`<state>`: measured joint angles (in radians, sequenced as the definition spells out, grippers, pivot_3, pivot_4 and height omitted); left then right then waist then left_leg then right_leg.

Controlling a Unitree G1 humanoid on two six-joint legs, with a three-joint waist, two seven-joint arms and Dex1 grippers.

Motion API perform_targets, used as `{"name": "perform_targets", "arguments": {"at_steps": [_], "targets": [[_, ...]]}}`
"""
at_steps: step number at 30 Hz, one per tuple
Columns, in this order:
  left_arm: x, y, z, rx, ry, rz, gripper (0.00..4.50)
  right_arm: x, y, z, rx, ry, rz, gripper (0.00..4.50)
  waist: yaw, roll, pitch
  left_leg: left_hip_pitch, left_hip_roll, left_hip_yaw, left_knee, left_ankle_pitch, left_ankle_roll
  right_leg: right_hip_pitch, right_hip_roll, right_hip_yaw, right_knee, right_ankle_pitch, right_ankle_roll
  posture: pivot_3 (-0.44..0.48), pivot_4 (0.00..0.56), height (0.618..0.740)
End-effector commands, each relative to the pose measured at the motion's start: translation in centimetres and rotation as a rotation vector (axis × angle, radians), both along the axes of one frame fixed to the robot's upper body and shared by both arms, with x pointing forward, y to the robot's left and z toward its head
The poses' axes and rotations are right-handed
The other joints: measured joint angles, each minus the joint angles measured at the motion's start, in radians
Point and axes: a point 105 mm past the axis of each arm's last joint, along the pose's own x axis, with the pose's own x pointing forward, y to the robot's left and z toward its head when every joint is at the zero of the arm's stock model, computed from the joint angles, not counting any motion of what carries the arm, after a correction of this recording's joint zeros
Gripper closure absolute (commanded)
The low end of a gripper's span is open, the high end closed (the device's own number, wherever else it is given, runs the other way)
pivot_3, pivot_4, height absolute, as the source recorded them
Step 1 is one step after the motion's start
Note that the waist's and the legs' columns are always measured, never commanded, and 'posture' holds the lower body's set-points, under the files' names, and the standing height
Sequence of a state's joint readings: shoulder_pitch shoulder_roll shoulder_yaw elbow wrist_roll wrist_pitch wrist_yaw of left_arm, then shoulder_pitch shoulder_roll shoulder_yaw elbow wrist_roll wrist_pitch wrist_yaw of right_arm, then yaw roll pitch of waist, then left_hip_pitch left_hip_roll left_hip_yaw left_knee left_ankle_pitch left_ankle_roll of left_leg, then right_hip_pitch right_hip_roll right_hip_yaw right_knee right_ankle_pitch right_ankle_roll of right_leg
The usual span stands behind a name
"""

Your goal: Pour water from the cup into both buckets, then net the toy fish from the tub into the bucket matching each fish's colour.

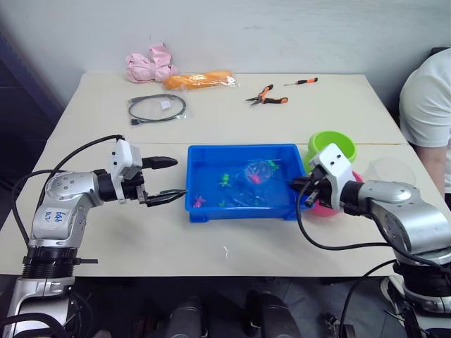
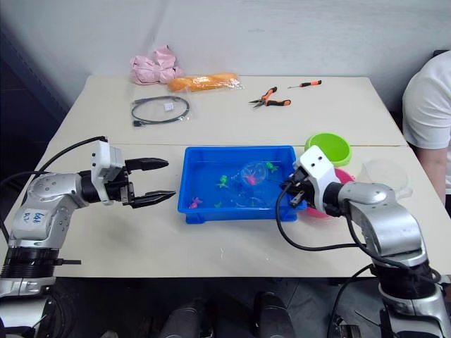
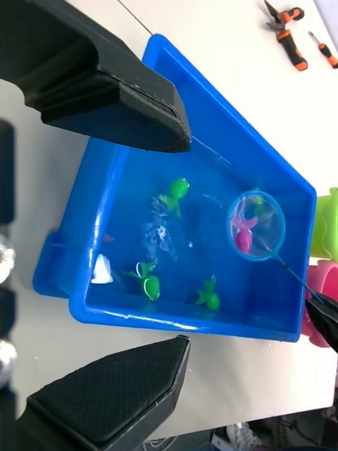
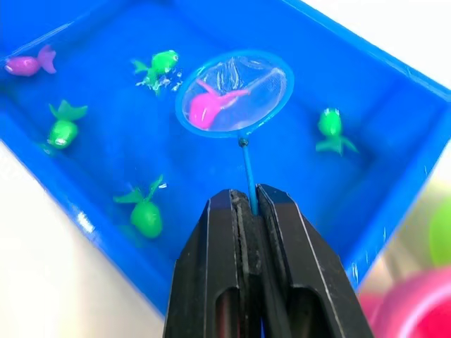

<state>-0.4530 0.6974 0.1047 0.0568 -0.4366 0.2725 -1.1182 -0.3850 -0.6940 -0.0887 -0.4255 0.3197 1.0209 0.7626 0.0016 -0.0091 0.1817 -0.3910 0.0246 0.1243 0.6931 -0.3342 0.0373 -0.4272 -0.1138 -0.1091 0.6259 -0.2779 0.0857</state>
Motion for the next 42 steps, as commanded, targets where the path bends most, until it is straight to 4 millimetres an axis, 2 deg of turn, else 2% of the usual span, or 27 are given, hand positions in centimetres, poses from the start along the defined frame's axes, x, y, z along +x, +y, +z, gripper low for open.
{"name": "perform_targets", "arguments": {"at_steps": [1,4,8,14,18,21,25,29,35,38,42], "targets": [[0.0,-1.2,1.2,-0.031,-0.048,-0.030,0.06,-1.0,-0.7,1.8,0.024,-0.057,-0.002,4.50,-0.001,0.000,0.000,0.000,0.000,0.000,0.000,0.000,0.000,0.000,0.000,0.000,0.000,0.000,0.000,0.000,0.150,0.740],[0.0,-2.4,1.8,-0.052,-0.062,-0.069,0.06,-1.3,-1.2,2.1,0.088,-0.054,-0.040,4.50,-0.002,0.000,0.000,0.000,0.000,0.001,0.000,0.000,0.000,0.000,0.000,0.000,0.001,0.000,0.000,0.000,0.150,0.740],[-0.1,-3.1,1.7,-0.044,-0.056,-0.106,0.06,-1.8,-2.3,1.1,0.145,-0.044,-0.110,4.50,-0.001,0.000,0.000,0.001,0.000,0.000,0.000,0.000,0.000,0.000,0.000,0.001,0.000,0.000,0.000,0.000,0.150,0.740],[-0.2,-4.3,2.0,-0.086,-0.037,-0.141,0.06,-2.5,-1.8,1.6,0.234,-0.054,-0.112,4.50,-0.002,0.000,0.000,0.001,-0.001,0.002,0.000,0.000,0.001,0.000,0.002,0.001,0.002,0.000,0.001,0.000,0.150,0.740],[-0.4,-4.6,1.7,-0.079,-0.017,-0.164,0.06,-3.6,-1.3,0.3,0.164,-0.034,-0.089,4.50,-0.001,0.000,0.000,0.001,0.000,0.001,-0.001,0.000,0.000,0.000,0.001,0.003,0.001,0.000,0.000,0.000,0.150,0.740],[-0.1,-4.7,2.0,-0.102,-0.019,-0.163,0.06,-3.2,-1.3,1.7,0.268,-0.092,-0.125,4.50,-0.002,0.000,0.000,0.001,-0.001,0.001,0.000,0.001,0.001,0.000,0.001,0.003,0.001,0.000,0.001,0.000,0.150,0.740],[0.2,-5.3,2.1,-0.105,-0.016,-0.192,0.06,-3.8,-1.3,2.1,0.261,-0.126,-0.126,4.50,-0.001,0.000,0.000,0.001,-0.002,0.001,0.000,0.001,0.001,0.000,0.001,0.003,0.001,0.001,0.001,0.000,0.150,0.740],[0.1,-5.9,2.0,-0.112,-0.008,-0.217,0.06,-4.9,-2.4,3.6,0.259,-0.210,-0.160,4.50,0.003,0.000,0.000,0.000,-0.002,0.000,0.000,0.001,0.001,0.000,0.001,0.003,0.001,0.001,0.001,0.000,0.150,0.740],[-0.3,-7.2,2.0,-0.141,0.007,-0.272,0.06,-7.6,-5.4,5.3,0.287,-0.306,-0.264,4.50,0.012,0.000,0.000,0.001,-0.003,0.000,0.000,0.001,0.002,0.001,0.001,0.003,0.000,0.001,0.001,0.000,0.150,0.740],[-0.4,-8.1,2.1,-0.159,0.013,-0.306,0.06,-9.2,-8.1,6.2,0.229,-0.351,-0.357,4.50,0.018,0.000,0.000,0.001,-0.003,0.000,0.000,0.001,0.002,0.001,0.001,0.003,0.000,0.001,0.001,0.000,0.150,0.740],[-0.6,-9.4,2.2,-0.183,0.021,-0.334,0.06,-10.5,-11.3,5.9,0.077,-0.360,-0.472,4.50,0.024,0.000,0.000,0.002,-0.004,-0.001,0.000,0.001,0.003,0.002,0.001,0.003,-0.001,0.001,0.002,0.000,0.150,0.740]]}}
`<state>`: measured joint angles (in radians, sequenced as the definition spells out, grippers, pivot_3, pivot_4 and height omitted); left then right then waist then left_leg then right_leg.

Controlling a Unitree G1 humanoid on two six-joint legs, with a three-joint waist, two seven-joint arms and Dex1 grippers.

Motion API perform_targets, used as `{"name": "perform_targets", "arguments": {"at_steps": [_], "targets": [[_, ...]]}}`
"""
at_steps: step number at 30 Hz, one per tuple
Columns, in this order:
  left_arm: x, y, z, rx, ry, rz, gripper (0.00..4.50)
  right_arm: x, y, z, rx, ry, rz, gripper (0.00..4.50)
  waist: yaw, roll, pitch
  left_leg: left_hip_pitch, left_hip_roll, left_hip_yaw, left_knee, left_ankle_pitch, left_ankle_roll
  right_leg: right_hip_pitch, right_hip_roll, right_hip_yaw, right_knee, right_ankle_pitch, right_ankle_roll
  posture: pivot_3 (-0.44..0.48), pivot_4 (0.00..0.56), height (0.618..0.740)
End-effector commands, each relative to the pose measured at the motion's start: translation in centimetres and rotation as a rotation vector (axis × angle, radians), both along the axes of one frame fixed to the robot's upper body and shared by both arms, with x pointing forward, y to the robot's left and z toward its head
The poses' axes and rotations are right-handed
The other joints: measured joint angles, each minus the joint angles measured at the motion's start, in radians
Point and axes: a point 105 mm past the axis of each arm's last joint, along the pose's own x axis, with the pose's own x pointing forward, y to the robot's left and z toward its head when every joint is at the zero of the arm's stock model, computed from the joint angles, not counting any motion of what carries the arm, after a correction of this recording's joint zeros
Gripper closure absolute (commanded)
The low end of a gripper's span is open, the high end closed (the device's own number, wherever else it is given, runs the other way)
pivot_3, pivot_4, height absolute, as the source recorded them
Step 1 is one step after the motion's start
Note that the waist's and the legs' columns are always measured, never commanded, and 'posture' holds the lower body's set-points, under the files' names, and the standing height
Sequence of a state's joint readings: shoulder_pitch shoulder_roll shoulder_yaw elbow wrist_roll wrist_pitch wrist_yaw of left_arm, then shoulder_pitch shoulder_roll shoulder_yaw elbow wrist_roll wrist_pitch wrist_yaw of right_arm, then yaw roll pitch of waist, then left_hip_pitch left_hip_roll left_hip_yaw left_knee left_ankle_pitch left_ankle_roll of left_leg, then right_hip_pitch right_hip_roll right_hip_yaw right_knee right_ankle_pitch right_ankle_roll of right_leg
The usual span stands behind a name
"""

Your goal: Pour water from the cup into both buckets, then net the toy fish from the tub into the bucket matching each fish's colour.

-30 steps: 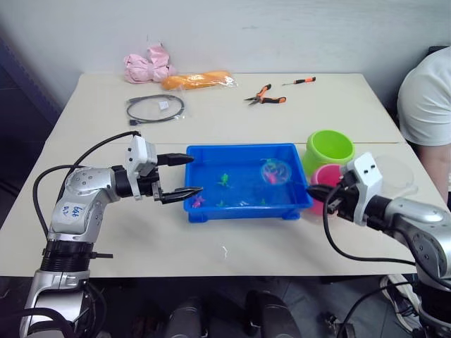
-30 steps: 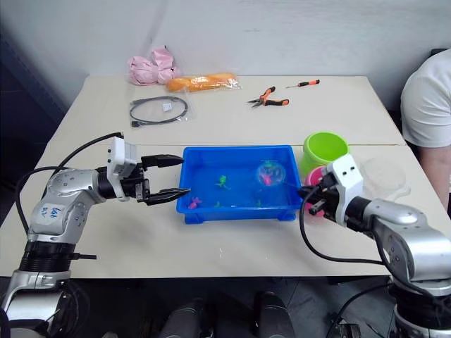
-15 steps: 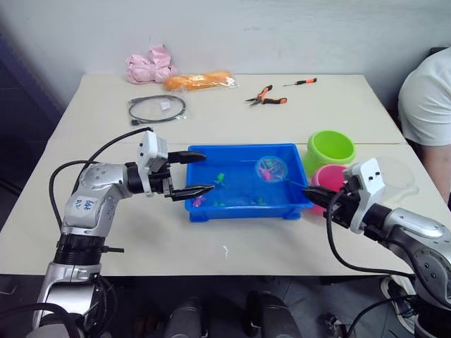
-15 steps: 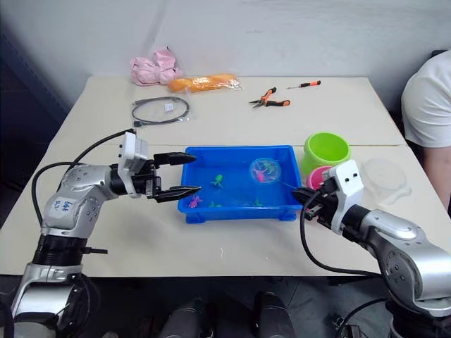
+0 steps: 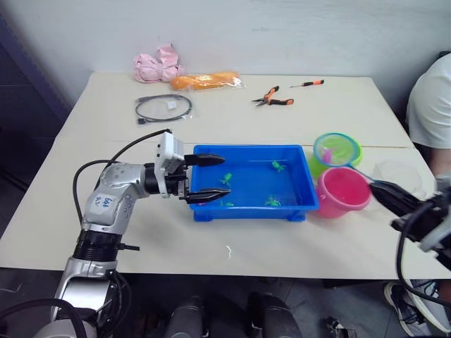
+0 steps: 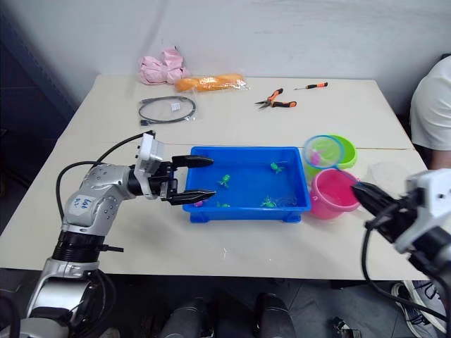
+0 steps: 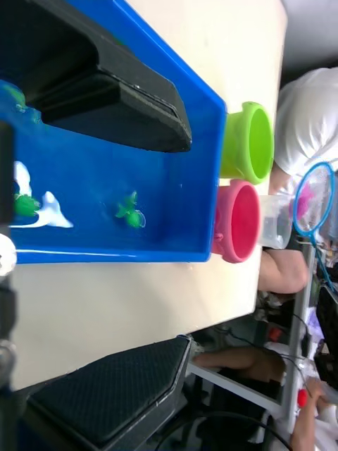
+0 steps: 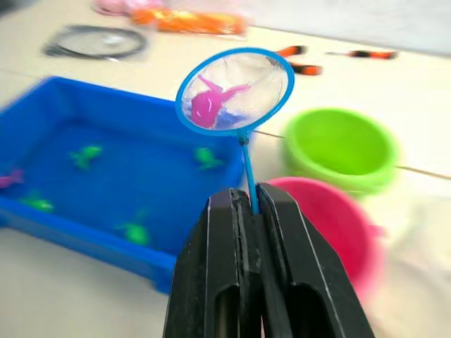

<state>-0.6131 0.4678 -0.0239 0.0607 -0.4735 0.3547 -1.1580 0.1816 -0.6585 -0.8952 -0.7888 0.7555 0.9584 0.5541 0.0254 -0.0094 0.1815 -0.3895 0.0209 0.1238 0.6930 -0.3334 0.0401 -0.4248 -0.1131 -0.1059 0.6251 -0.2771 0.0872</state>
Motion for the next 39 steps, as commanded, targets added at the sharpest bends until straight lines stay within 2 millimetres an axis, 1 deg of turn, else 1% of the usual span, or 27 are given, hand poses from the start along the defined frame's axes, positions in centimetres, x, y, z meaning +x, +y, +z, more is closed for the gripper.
{"name": "perform_targets", "arguments": {"at_steps": [1,5,8,15,18,20,22,27,29,31,33,36,39], "targets": [[-0.4,-1.2,0.8,-0.032,-0.015,-0.043,0.06,-1.0,-1.9,0.9,-0.112,-0.040,-0.083,4.50,-0.001,0.000,0.000,0.000,0.000,0.000,0.000,0.000,0.000,0.000,0.000,0.000,-0.001,0.000,0.000,0.000,0.150,0.740],[-0.5,-2.3,0.9,-0.050,-0.010,-0.067,0.06,-1.2,-4.6,0.3,-0.152,-0.052,-0.235,4.50,-0.003,0.000,0.000,0.002,0.000,0.001,0.000,0.000,0.000,0.001,0.000,0.001,-0.002,0.000,0.000,0.000,0.150,0.740],[-0.4,-2.7,0.9,-0.051,-0.017,-0.072,0.06,-1.2,-4.8,-0.4,-0.203,-0.052,-0.258,4.50,-0.003,0.000,0.000,0.002,0.000,0.001,0.000,0.000,0.000,0.000,0.000,0.001,-0.002,0.000,0.000,0.000,0.150,0.740],[0.0,-3.2,1.1,-0.040,-0.036,-0.070,0.06,-0.5,-4.1,-3.2,-0.425,-0.054,-0.205,4.50,-0.003,0.000,0.000,0.002,-0.001,0.001,0.000,0.001,0.000,0.001,0.000,0.001,-0.002,0.000,0.000,0.000,0.150,0.740],[-0.1,-3.4,1.1,-0.039,-0.035,-0.079,0.06,-0.1,-3.8,-3.9,-0.509,-0.073,-0.184,4.50,-0.003,0.000,0.000,0.002,-0.001,0.001,0.000,0.001,0.000,0.001,0.000,0.001,-0.002,0.000,0.000,0.000,0.150,0.740],[-0.3,-3.4,1.1,-0.044,-0.031,-0.083,0.06,0.1,-3.9,-4.3,-0.616,-0.085,-0.190,4.50,-0.003,0.000,0.000,0.002,-0.001,0.001,0.000,0.001,0.000,0.001,0.000,0.001,-0.002,0.000,0.000,0.000,0.150,0.740],[-0.5,-3.4,0.9,-0.047,-0.021,-0.083,0.06,0.2,-4.0,-4.6,-0.735,-0.110,-0.198,4.50,-0.003,0.000,0.000,0.002,-0.001,0.001,0.000,0.001,0.000,0.001,0.000,0.001,-0.002,0.000,0.000,0.000,0.150,0.740],[-0.5,-3.4,0.7,-0.045,-0.016,-0.066,0.06,0.6,-4.0,-4.7,-0.831,-0.181,-0.182,4.50,-0.003,0.000,0.000,0.002,-0.001,0.001,0.000,0.001,0.000,0.001,0.000,0.001,-0.002,0.000,0.001,0.000,0.150,0.740],[-0.5,-3.4,0.6,-0.043,-0.016,-0.065,0.06,0.7,-4.3,-5.0,-0.887,-0.183,-0.173,4.50,-0.003,0.000,0.000,0.002,-0.001,0.001,0.000,0.001,-0.001,0.001,0.000,0.002,-0.002,0.000,0.001,0.000,0.150,0.740],[-0.3,-3.4,0.7,-0.041,-0.018,-0.063,0.06,0.9,-4.4,-4.7,-0.958,-0.232,-0.175,4.50,-0.004,0.000,0.000,0.002,-0.001,0.001,0.000,0.001,-0.001,0.001,0.000,0.002,-0.002,0.000,0.001,0.000,0.150,0.740],[-0.1,-3.4,0.6,-0.040,-0.025,-0.056,0.06,1.1,-3.9,-4.5,-1.076,-0.298,-0.145,4.50,-0.004,0.000,0.000,0.002,-0.001,0.001,0.000,0.001,-0.001,0.001,0.000,0.002,-0.002,0.000,0.001,0.000,0.150,0.740],[0.2,-3.1,0.4,-0.035,-0.039,-0.034,0.06,1.5,-3.7,-4.8,-1.195,-0.320,-0.120,4.50,-0.005,0.000,0.000,0.003,-0.001,0.001,0.000,0.002,-0.002,0.001,0.000,0.002,-0.002,0.000,0.001,0.000,0.150,0.740],[0.5,-2.9,0.3,-0.026,-0.049,-0.027,0.06,1.6,-3.6,-4.9,-1.269,-0.351,-0.116,4.50,-0.004,0.000,0.000,0.003,0.000,0.001,0.000,0.002,-0.002,0.001,0.000,0.002,-0.002,0.000,0.000,0.000,0.150,0.740]]}}
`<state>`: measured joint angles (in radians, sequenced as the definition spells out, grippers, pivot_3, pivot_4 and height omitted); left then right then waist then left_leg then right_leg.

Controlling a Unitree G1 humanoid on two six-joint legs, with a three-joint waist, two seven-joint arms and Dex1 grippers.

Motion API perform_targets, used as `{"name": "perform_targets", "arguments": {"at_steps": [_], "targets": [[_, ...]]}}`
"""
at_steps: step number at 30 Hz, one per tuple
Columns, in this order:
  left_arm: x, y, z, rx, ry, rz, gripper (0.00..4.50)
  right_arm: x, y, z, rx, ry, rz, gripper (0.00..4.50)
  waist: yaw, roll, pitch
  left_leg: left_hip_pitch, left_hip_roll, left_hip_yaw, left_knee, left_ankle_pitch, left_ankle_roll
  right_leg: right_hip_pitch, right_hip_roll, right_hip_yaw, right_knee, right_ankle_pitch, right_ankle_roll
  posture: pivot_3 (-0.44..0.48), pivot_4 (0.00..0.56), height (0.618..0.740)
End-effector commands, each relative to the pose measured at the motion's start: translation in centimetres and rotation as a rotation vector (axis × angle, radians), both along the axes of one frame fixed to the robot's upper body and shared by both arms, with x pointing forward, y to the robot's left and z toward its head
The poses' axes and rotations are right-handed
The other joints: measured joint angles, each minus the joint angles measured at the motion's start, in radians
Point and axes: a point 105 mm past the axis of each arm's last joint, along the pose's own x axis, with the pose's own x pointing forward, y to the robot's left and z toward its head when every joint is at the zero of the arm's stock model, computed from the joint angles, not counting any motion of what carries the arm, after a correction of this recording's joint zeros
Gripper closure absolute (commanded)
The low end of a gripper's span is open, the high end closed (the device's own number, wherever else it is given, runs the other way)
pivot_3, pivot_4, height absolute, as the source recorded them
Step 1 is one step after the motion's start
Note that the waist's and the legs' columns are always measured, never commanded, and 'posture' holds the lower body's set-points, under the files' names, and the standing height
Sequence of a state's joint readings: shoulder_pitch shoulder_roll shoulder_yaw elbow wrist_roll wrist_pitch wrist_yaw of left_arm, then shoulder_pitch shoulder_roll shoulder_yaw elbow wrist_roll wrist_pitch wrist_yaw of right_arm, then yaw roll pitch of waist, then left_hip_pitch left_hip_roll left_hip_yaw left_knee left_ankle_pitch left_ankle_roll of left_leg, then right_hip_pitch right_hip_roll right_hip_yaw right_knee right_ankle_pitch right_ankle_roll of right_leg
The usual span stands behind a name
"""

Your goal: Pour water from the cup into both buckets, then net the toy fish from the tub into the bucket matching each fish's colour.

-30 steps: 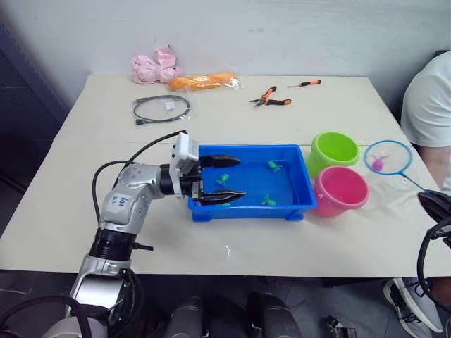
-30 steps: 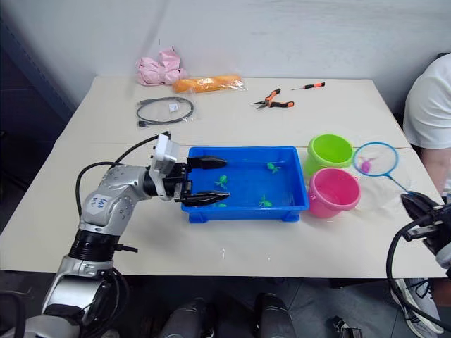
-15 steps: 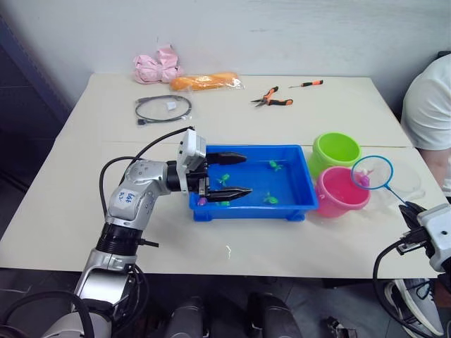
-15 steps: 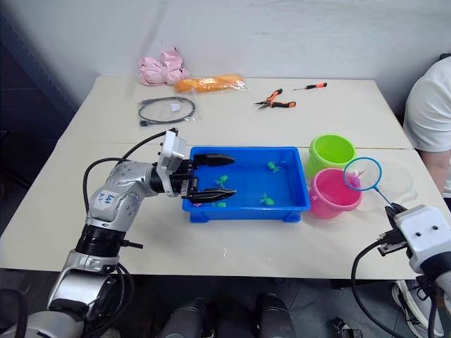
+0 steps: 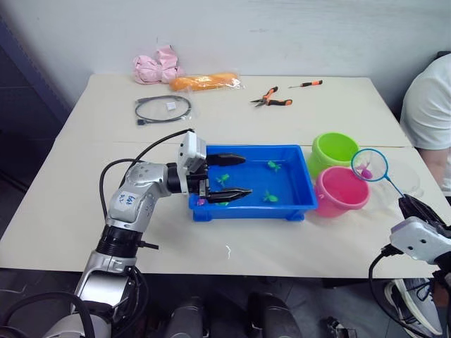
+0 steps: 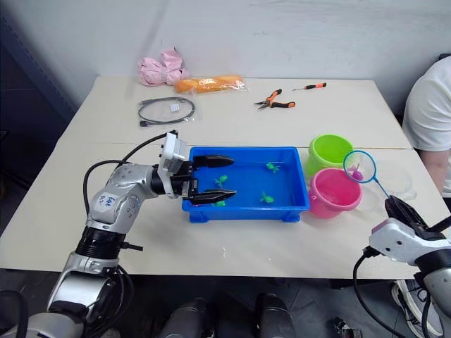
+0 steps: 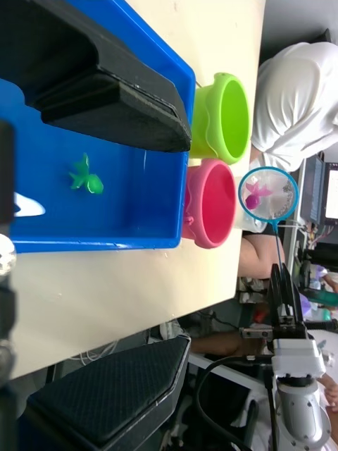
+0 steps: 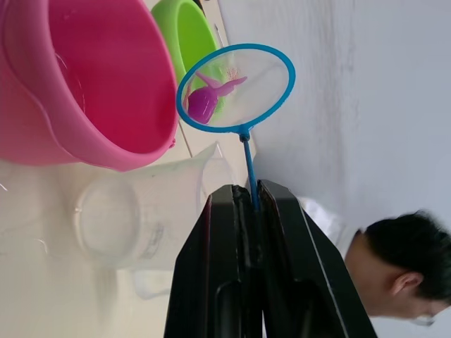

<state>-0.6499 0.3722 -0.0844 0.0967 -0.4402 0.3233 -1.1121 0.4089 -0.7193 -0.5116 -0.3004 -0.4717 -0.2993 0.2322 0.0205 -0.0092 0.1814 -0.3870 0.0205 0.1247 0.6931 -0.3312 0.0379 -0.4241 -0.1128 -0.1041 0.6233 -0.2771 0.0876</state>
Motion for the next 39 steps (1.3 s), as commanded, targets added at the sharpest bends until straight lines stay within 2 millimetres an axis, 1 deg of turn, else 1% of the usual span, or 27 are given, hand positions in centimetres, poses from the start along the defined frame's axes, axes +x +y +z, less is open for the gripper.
{"name": "perform_targets", "arguments": {"at_steps": [1,6,9,11,13,15,17,20,23,24,26,29,31,32,35,37,39], "targets": [[0.2,0.3,0.6,0.004,-0.050,0.011,0.06,0.0,0.1,0.8,-0.098,-0.064,0.008,4.50,0.001,0.000,0.000,0.000,0.000,0.000,0.000,0.000,0.000,0.000,0.000,0.000,0.000,0.000,0.000,0.000,0.150,0.740],[0.4,0.7,0.5,0.004,-0.048,0.021,0.06,-0.2,0.2,0.4,-0.112,-0.062,0.010,4.50,0.000,0.000,0.000,0.000,0.000,0.000,0.000,0.000,0.000,0.000,0.000,0.000,0.000,0.000,0.000,0.000,0.150,0.740],[0.4,1.5,0.2,0.036,-0.055,0.018,0.06,-0.2,0.7,1.0,-0.150,-0.097,0.031,4.50,-0.001,0.000,0.000,0.000,0.000,0.000,0.000,0.000,0.000,0.000,0.000,0.000,0.000,0.000,0.000,0.000,0.150,0.740],[0.4,2.0,0.1,0.047,-0.059,0.020,0.06,-0.2,0.5,0.7,-0.153,-0.076,0.018,4.50,-0.001,0.000,0.000,0.000,0.000,0.000,0.000,0.000,-0.001,0.000,0.000,0.000,0.000,0.000,0.000,0.000,0.150,0.740],[0.5,2.0,0.1,0.048,-0.061,0.016,0.06,-0.3,0.5,0.1,-0.142,-0.051,0.027,4.50,-0.002,0.000,0.000,0.000,0.000,0.000,0.000,0.000,-0.001,0.000,0.000,0.000,0.000,0.000,0.000,0.000,0.150,0.740],[0.5,1.9,0.3,0.035,-0.064,0.004,0.06,-0.3,0.9,-0.2,-0.139,-0.039,0.042,4.50,-0.002,0.000,0.000,0.000,0.000,0.000,0.000,0.000,-0.001,0.000,0.000,0.000,0.001,0.000,0.000,0.000,0.150,0.740],[0.4,1.8,0.6,0.018,-0.071,-0.007,0.06,0.0,0.7,0.2,-0.139,-0.056,0.024,4.50,-0.001,0.000,0.000,0.000,0.000,0.000,0.000,0.000,0.000,0.000,0.000,0.000,0.001,0.000,0.000,0.000,0.150,0.740],[0.4,1.5,0.8,-0.007,-0.070,-0.012,0.06,0.2,1.3,-0.1,-0.141,-0.047,0.052,4.50,0.000,0.000,0.000,0.000,0.000,0.000,0.000,0.001,0.000,0.000,0.000,0.000,0.001,0.000,0.000,0.000,0.150,0.740],[0.3,1.3,0.9,-0.013,-0.071,-0.018,0.06,0.3,0.5,1.3,-0.128,-0.107,-0.004,4.50,-0.001,0.000,0.000,0.000,0.000,0.000,0.000,0.001,0.000,0.000,0.000,0.000,0.001,0.000,0.000,0.000,0.150,0.740],[0.3,1.2,0.9,-0.019,-0.065,-0.018,0.06,0.4,0.4,1.0,-0.114,-0.104,-0.017,4.50,-0.001,0.000,0.000,0.000,0.000,0.000,0.000,0.001,0.000,0.000,0.000,0.000,0.001,0.000,0.000,0.000,0.150,0.740],[0.2,0.9,0.7,-0.023,-0.059,-0.022,0.06,0.5,0.9,0.3,-0.092,-0.086,0.000,4.50,-0.001,0.000,0.000,0.000,0.000,0.000,0.000,0.001,0.000,0.000,0.000,0.000,0.001,0.000,0.000,0.000,0.150,0.740],[0.1,0.3,0.7,-0.021,-0.070,-0.037,0.06,0.4,0.5,0.9,-0.086,-0.126,-0.037,4.50,0.000,0.000,0.000,0.000,0.000,0.000,0.000,0.001,0.000,0.000,0.000,0.000,0.001,0.000,0.000,0.000,0.150,0.740],[0.2,0.2,0.9,-0.027,-0.072,-0.037,0.06,0.1,1.6,0.2,-0.094,-0.088,0.017,4.50,0.000,0.000,0.000,0.000,0.000,0.000,0.000,0.001,0.000,0.000,0.000,0.000,0.001,0.000,0.000,0.000,0.150,0.740],[0.2,0.1,0.8,-0.028,-0.073,-0.037,0.06,-0.2,1.8,0.0,-0.092,-0.079,0.025,4.50,0.000,0.000,0.000,0.000,0.000,0.000,0.000,0.001,0.000,0.000,0.000,0.000,0.001,0.000,0.000,0.000,0.150,0.740],[0.1,0.0,0.9,-0.027,-0.074,-0.040,0.06,-0.7,0.5,0.2,-0.078,-0.096,-0.045,4.50,0.000,0.000,0.000,0.000,0.000,-0.001,0.000,0.001,0.000,0.000,0.000,0.000,0.001,0.000,0.000,0.000,0.150,0.740],[0.1,-0.1,0.9,-0.030,-0.071,-0.039,0.06,-0.8,1.3,-0.1,-0.083,-0.080,-0.007,4.50,0.000,0.000,0.000,0.000,0.000,0.000,0.000,0.001,0.000,0.000,0.000,0.000,0.001,0.000,0.000,0.000,0.150,0.740],[0.1,-0.1,0.8,-0.027,-0.070,-0.041,0.06,-1.0,0.3,0.6,-0.083,-0.116,-0.057,4.50,-0.001,0.000,0.000,0.000,0.000,0.000,0.000,0.001,0.000,0.000,0.000,0.000,0.002,0.000,0.000,0.000,0.150,0.740]]}}
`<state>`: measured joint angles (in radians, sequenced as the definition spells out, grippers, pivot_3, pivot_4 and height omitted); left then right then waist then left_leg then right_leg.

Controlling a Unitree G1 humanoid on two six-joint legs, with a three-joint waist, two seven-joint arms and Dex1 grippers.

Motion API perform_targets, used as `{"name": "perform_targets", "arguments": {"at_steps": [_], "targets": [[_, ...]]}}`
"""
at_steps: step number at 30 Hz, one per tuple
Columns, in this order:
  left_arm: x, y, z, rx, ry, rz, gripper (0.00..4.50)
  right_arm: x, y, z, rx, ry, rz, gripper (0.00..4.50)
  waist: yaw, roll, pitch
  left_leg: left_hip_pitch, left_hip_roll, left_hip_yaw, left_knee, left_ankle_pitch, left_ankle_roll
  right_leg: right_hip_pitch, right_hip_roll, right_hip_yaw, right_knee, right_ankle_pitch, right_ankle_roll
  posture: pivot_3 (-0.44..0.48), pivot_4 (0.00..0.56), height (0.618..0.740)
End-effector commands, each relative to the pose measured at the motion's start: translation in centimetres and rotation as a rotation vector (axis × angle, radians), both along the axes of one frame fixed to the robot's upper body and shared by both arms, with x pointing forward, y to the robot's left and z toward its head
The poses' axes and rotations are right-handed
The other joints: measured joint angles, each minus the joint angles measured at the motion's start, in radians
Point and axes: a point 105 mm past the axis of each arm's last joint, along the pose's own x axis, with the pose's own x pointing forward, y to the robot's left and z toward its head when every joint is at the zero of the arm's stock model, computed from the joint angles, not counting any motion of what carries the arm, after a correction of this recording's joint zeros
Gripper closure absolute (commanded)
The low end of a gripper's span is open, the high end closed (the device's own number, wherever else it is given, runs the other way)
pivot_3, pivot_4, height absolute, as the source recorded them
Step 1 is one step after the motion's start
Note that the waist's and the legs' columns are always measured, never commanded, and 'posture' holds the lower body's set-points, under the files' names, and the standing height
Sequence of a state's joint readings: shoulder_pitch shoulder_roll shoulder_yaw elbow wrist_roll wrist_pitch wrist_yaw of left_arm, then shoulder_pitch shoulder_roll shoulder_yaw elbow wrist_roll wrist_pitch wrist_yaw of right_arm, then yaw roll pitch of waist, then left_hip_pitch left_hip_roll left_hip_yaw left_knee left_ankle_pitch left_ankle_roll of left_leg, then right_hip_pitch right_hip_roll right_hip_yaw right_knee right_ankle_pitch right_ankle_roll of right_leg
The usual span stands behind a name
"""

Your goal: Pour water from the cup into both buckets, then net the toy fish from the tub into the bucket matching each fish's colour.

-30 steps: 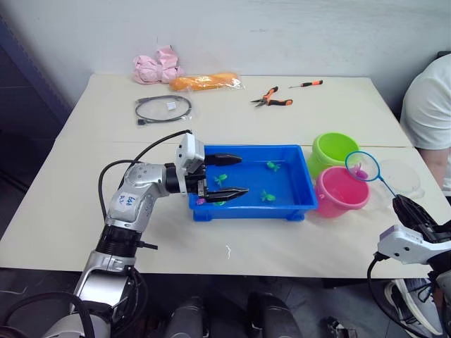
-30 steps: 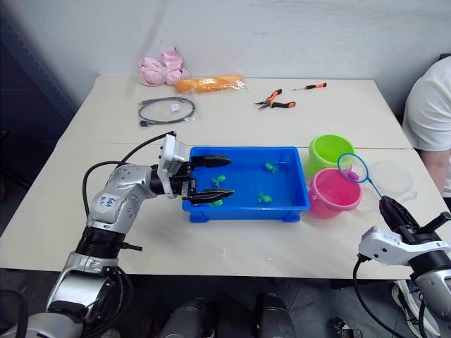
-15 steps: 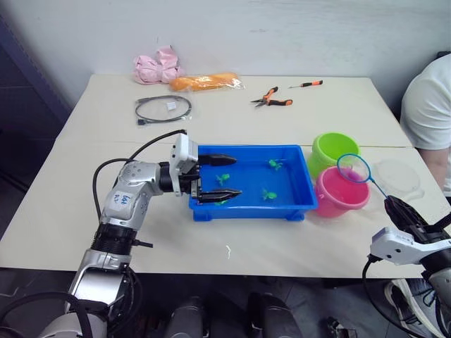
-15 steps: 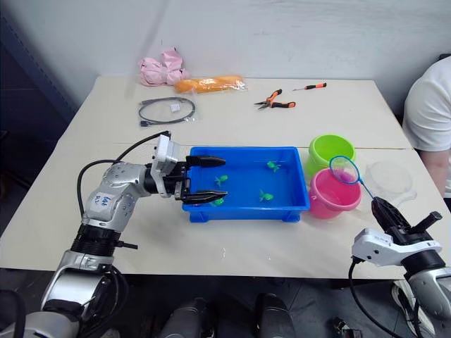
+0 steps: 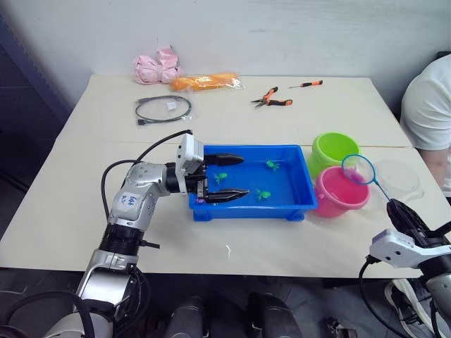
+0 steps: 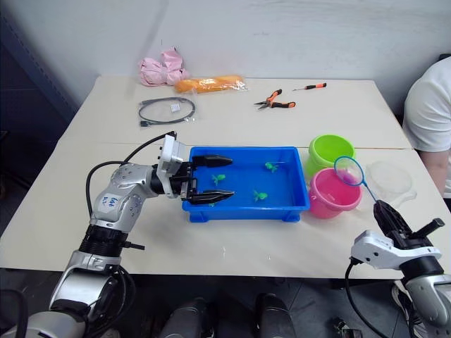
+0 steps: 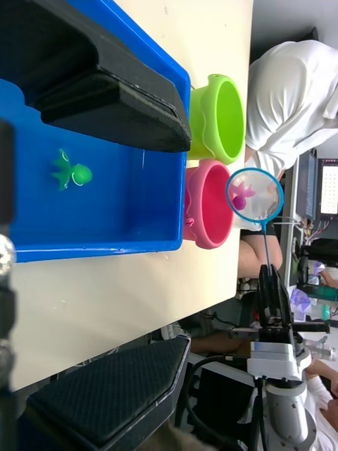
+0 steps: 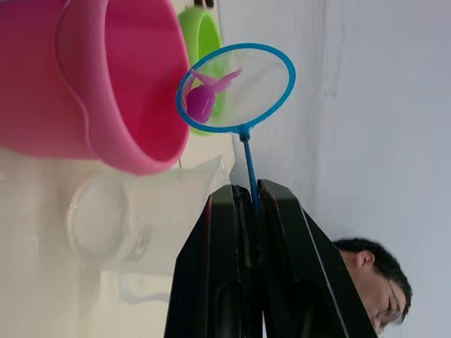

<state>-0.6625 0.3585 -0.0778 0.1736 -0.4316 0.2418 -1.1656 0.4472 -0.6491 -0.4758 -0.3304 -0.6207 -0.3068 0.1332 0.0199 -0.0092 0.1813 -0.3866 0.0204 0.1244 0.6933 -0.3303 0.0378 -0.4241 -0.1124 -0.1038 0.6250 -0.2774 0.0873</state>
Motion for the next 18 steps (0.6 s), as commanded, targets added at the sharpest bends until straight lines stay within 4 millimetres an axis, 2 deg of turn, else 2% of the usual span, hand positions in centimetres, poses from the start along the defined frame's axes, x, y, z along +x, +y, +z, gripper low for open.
{"name": "perform_targets", "arguments": {"at_steps": [1,3,6,8,10,13,14,17,18], "targets": [[-0.2,-0.4,1.2,-0.016,-0.044,-0.013,0.06,-0.3,-0.7,2.1,-0.015,-0.088,-0.032,4.50,0.000,0.000,0.000,0.000,0.000,0.000,0.000,0.000,0.000,0.000,0.000,0.000,0.000,0.000,0.000,0.000,0.150,0.740],[-0.2,-0.4,1.1,-0.015,-0.039,-0.014,0.06,-0.4,0.5,1.6,-0.023,-0.050,0.039,4.50,0.000,0.000,0.000,0.000,0.000,0.000,0.000,0.000,0.000,0.000,0.000,0.000,0.000,0.000,0.000,0.000,0.150,0.740],[-0.2,-0.4,1.0,-0.007,-0.040,-0.017,0.06,-0.6,-1.5,2.6,-0.014,-0.100,-0.054,4.50,0.000,0.000,0.000,0.000,0.000,0.000,0.000,0.000,0.000,0.000,0.000,0.000,0.000,0.000,0.000,0.000,0.150,0.740],[-0.2,-0.4,1.0,-0.009,-0.039,-0.015,0.06,-0.6,0.0,2.0,-0.033,-0.070,0.027,4.50,0.000,0.000,0.000,0.000,0.000,0.000,0.000,0.000,0.000,0.000,0.000,0.000,0.000,0.000,0.000,0.000,0.150,0.740],[-0.1,-0.4,1.1,-0.012,-0.040,-0.012,0.06,-0.6,0.5,1.6,-0.049,-0.052,0.052,4.50,-0.001,0.000,0.000,0.000,0.000,0.000,0.000,0.000,0.000,0.000,0.000,0.000,0.000,0.000,0.000,0.000,0.150,0.740],[-0.1,-0.4,1.1,-0.017,-0.040,-0.008,0.06,-0.6,0.0,1.8,-0.045,-0.071,0.028,4.50,0.000,0.000,0.000,0.000,0.000,0.000,0.000,0.000,0.000,0.000,0.000,0.000,0.000,0.000,0.000,0.000,0.150,0.740],[-0.1,-0.4,1.2,-0.017,-0.040,-0.007,0.06,-0.7,0.6,1.6,-0.056,-0.053,0.062,4.50,0.000,0.000,0.000,0.000,0.000,0.000,0.000,0.000,0.000,0.000,0.000,0.000,0.000,0.000,0.000,0.000,0.150,0.740],[-0.1,-0.4,1.1,-0.013,-0.042,-0.006,0.06,-0.9,-0.9,2.3,-0.023,-0.106,-0.020,4.50,0.001,0.000,0.000,0.000,0.000,0.000,0.000,0.000,0.000,0.000,0.000,0.000,0.000,0.000,0.000,0.000,0.150,0.740],[-0.1,-0.3,1.1,-0.018,-0.037,-0.003,0.06,-0.9,0.7,1.7,-0.068,-0.070,0.069,4.50,0.000,0.000,0.000,0.000,0.000,0.000,0.000,0.000,0.000,0.000,0.000,0.000,0.000,0.000,0.000,0.000,0.150,0.740]]}}
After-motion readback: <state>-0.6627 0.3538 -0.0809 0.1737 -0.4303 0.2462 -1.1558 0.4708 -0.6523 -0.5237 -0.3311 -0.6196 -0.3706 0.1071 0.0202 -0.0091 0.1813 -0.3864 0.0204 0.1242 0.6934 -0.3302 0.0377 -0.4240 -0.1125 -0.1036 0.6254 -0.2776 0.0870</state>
